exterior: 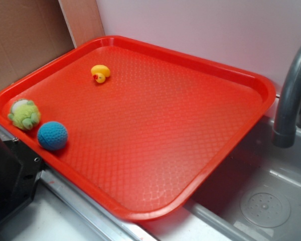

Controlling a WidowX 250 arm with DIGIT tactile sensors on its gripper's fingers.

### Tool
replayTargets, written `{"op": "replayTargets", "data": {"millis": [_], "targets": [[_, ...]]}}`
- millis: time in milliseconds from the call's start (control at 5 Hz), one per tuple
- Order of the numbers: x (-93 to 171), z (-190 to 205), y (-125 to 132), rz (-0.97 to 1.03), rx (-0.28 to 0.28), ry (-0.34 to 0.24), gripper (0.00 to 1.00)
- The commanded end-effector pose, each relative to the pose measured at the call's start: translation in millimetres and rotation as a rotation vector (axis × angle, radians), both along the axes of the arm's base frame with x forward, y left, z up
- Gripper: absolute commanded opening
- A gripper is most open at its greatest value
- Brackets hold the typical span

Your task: Grab the green animal.

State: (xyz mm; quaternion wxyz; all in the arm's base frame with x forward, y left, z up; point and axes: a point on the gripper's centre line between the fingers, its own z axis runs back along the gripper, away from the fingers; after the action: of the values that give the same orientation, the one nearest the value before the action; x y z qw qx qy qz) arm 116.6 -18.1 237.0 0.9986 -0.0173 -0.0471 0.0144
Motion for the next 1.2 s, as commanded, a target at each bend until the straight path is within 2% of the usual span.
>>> {"op": "replayTargets", "data": {"millis": [0, 200, 400, 600, 800, 1000], "targets": [[0.0, 0.0, 0.0, 0.000, 0.000, 0.000, 1.00], [15.3, -50.0, 50.0, 0.246, 0.030, 0.154, 1.00], [19.6, -95.9, 85.7, 0.430, 0.069, 0.085, 1.00], [18.6, -128.2, 94.1, 0.633, 0.045, 0.022, 1.00], [12.2, -147.0, 103.4, 0.806, 0.104, -0.003, 1.00], [6.4, -159.6, 110.0, 0.851, 0.108, -0.027, 1.00]]}}
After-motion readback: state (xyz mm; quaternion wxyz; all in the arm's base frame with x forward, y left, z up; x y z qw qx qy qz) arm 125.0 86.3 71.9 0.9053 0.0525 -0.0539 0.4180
